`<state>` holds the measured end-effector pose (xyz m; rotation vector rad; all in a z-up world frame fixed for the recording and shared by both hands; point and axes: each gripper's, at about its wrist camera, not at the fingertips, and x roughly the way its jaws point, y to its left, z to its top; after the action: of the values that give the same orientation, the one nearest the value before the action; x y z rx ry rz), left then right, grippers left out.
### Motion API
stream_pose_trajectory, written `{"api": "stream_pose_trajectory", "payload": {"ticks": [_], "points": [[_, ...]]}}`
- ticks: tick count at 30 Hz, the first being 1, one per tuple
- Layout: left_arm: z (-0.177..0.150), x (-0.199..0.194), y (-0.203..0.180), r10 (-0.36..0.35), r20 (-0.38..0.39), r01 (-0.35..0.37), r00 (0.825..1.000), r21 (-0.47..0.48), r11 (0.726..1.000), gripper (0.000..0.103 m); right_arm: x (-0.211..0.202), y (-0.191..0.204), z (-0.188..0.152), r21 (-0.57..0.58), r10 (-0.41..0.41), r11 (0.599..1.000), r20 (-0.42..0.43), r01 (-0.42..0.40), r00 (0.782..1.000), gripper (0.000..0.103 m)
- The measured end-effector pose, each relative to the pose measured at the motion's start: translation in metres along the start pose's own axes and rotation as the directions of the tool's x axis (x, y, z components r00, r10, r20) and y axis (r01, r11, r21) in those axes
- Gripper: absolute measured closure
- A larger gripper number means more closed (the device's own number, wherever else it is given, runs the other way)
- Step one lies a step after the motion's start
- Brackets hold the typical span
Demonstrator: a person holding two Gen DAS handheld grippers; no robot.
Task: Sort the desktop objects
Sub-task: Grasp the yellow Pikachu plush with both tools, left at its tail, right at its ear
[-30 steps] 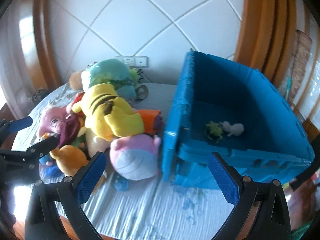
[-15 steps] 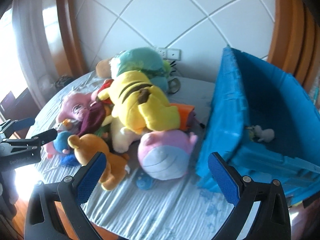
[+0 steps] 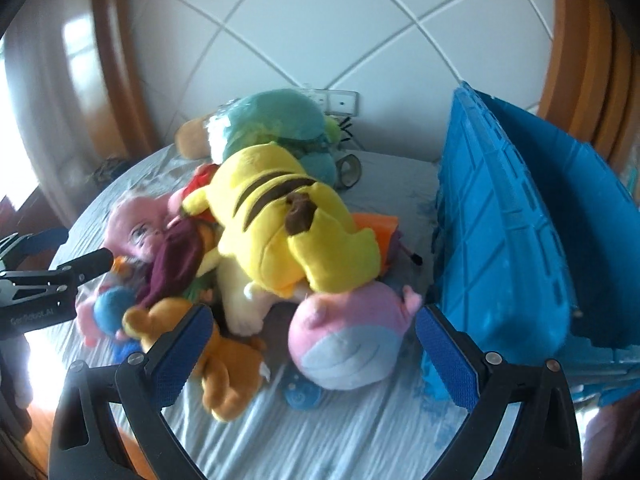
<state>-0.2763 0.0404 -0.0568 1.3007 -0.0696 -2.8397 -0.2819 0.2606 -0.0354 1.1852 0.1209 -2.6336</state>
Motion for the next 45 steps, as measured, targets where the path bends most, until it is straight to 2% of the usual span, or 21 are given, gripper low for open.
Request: {"api": "stream_pose_trajectory", "payload": {"ticks": [7,11,13,15,17,26,30,32,35,37,39,41,42,44,45], "points": [[0.045,0.053,0.018,-0.073,-0.020,0.075,0.997,0.172,0.982,0.011,0.037,0.012,0.016,0.133,-0.080,0.988,-0.017,0.082,0.997,0.002],[0.059,0.085,0.021,-0.132,-0.055,0.142,0.990,0.248,0.958,0.017,0.053,0.014,0.017,0.220,-0.126,0.967,-0.038,0.131,0.991,0.015],[0.062,0.100,0.022,-0.164,-0.076,0.179,0.983,0.274,0.945,0.017,0.062,0.013,0.017,0.258,-0.157,0.951,-0.063,0.168,0.986,0.018],[0.064,0.114,0.024,-0.192,-0.092,0.211,0.977,0.297,0.931,0.017,0.068,0.014,0.017,0.280,-0.190,0.937,-0.084,0.207,0.978,0.028],[0.066,0.128,0.024,-0.219,-0.107,0.242,0.970,0.324,0.915,0.018,0.071,0.015,0.017,0.295,-0.220,0.925,-0.095,0.239,0.971,0.033],[0.068,0.182,0.028,-0.299,-0.148,0.333,0.943,0.376,0.865,0.019,0.087,0.021,0.022,0.333,-0.315,0.882,-0.110,0.333,0.943,0.033],[0.065,0.200,0.034,-0.344,-0.164,0.380,0.925,0.359,0.852,0.021,0.092,0.013,0.024,0.364,-0.332,0.865,-0.102,0.346,0.938,0.018],[0.063,0.206,0.038,-0.355,-0.171,0.394,0.919,0.357,0.847,0.028,0.095,0.008,0.025,0.376,-0.327,0.862,-0.101,0.341,0.939,0.018],[0.066,0.211,0.038,-0.360,-0.171,0.399,0.917,0.369,0.840,0.032,0.097,0.004,0.024,0.382,-0.312,0.865,-0.100,0.326,0.945,0.018],[0.067,0.213,0.034,-0.360,-0.172,0.399,0.917,0.383,0.833,0.032,0.098,0.003,0.023,0.383,-0.293,0.871,-0.094,0.307,0.951,0.025],[0.065,0.215,0.026,-0.342,-0.175,0.384,0.923,0.406,0.830,0.032,0.101,0.001,0.023,0.385,-0.257,0.882,-0.088,0.270,0.963,0.045],[0.060,0.217,0.016,-0.310,-0.172,0.354,0.935,0.441,0.825,0.034,0.108,-0.002,0.023,0.383,-0.244,0.885,-0.098,0.263,0.965,0.055],[0.060,0.217,0.014,-0.308,-0.174,0.354,0.935,0.443,0.824,0.038,0.110,-0.003,0.023,0.387,-0.240,0.885,-0.098,0.259,0.966,0.056],[0.061,0.216,0.012,-0.313,-0.179,0.360,0.933,0.437,0.824,0.060,0.108,-0.004,0.023,0.391,-0.243,0.884,-0.085,0.256,0.966,0.056],[0.062,0.216,0.013,-0.314,-0.182,0.362,0.932,0.431,0.826,0.063,0.107,-0.005,0.024,0.392,-0.246,0.884,-0.078,0.256,0.966,0.056]]}}
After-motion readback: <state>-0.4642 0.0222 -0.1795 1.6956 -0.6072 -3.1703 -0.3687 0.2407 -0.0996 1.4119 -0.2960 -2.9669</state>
